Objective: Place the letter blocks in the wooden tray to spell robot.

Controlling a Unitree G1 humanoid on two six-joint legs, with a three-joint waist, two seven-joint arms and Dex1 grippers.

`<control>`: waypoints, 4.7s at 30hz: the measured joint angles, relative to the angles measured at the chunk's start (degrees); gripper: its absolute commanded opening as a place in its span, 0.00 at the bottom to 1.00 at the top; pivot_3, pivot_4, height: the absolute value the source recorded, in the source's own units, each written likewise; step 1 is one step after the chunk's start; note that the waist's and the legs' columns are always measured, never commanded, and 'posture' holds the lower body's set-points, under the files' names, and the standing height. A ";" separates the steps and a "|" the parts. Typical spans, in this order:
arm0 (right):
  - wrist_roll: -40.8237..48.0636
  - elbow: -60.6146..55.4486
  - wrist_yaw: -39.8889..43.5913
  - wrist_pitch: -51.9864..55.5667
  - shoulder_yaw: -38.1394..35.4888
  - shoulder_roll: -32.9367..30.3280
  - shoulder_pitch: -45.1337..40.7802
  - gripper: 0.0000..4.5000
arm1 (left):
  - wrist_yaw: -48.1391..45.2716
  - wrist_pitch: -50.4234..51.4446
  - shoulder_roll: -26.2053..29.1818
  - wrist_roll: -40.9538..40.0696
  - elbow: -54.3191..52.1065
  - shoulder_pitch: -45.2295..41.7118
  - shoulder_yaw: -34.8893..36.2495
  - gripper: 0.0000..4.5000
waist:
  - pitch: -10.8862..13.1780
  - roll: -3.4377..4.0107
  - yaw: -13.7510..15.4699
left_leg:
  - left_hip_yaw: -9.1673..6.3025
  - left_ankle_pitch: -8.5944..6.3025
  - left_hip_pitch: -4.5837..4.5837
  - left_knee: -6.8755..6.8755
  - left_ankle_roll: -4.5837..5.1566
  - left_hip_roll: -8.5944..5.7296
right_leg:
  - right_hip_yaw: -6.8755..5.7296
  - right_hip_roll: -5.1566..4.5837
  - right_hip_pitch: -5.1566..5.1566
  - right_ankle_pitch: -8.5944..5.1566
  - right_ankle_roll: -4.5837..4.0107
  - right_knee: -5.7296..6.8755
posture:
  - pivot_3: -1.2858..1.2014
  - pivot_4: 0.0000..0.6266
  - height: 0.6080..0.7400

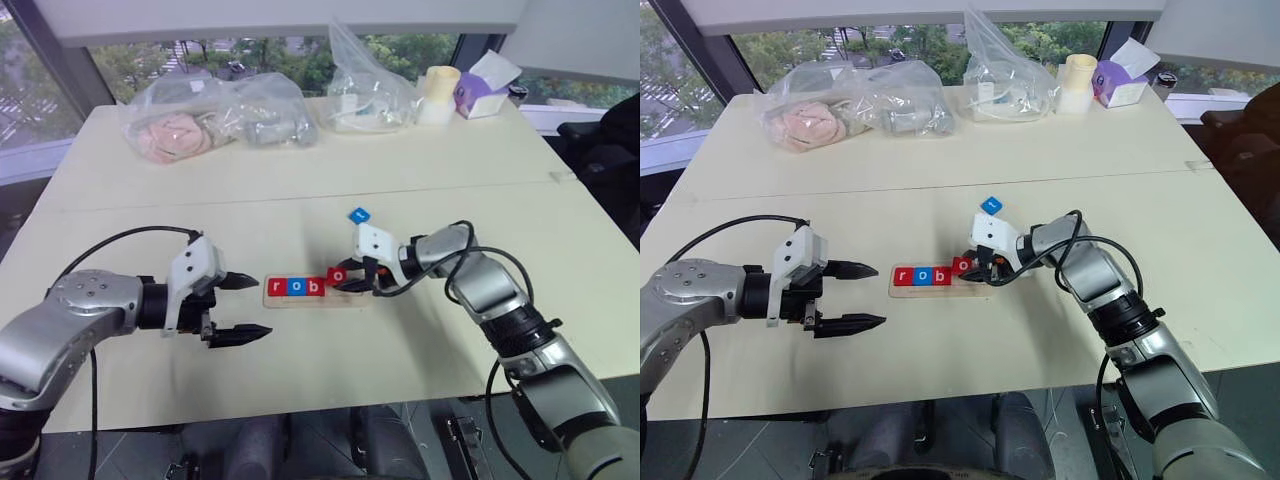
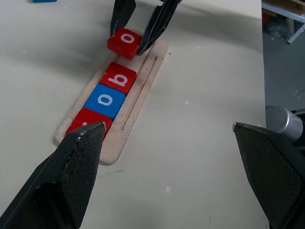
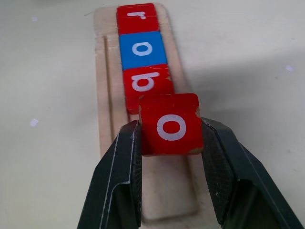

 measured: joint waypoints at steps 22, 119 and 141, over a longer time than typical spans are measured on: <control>-1.95 2.11 -0.69 -4.13 1.24 0.00 0.32 0.98 | 1.03 0.06 -0.08 -0.73 0.30 -0.06 0.00 1.00 | 0.00 0.00 0.01 | 0.00 0.00 0.00 0.00 0.00 0.00 | 0.00 0.00 0.00 0.00 0.00 0.00 | 0.52 0.24 1.00; 11.33 -7.94 -31.72 19.41 -15.87 9.73 2.84 0.98 | 5.68 -3.90 -8.87 3.41 7.35 -7.25 -2.21 1.00 | -0.03 -0.05 0.33 | -0.03 0.01 -0.01 0.02 0.01 -0.01 | -0.01 0.03 0.01 0.02 0.02 0.04 | 0.52 0.24 1.00; -1.49 41.70 -39.72 -7.77 -15.49 17.35 -14.19 0.27 | 12.10 -8.45 -14.02 6.64 11.70 -6.72 0.92 1.00 | -0.05 -0.09 -0.40 | 0.01 0.01 0.21 -0.03 0.01 -0.03 | 0.03 0.04 0.11 0.08 0.12 0.20 | 0.52 0.24 1.00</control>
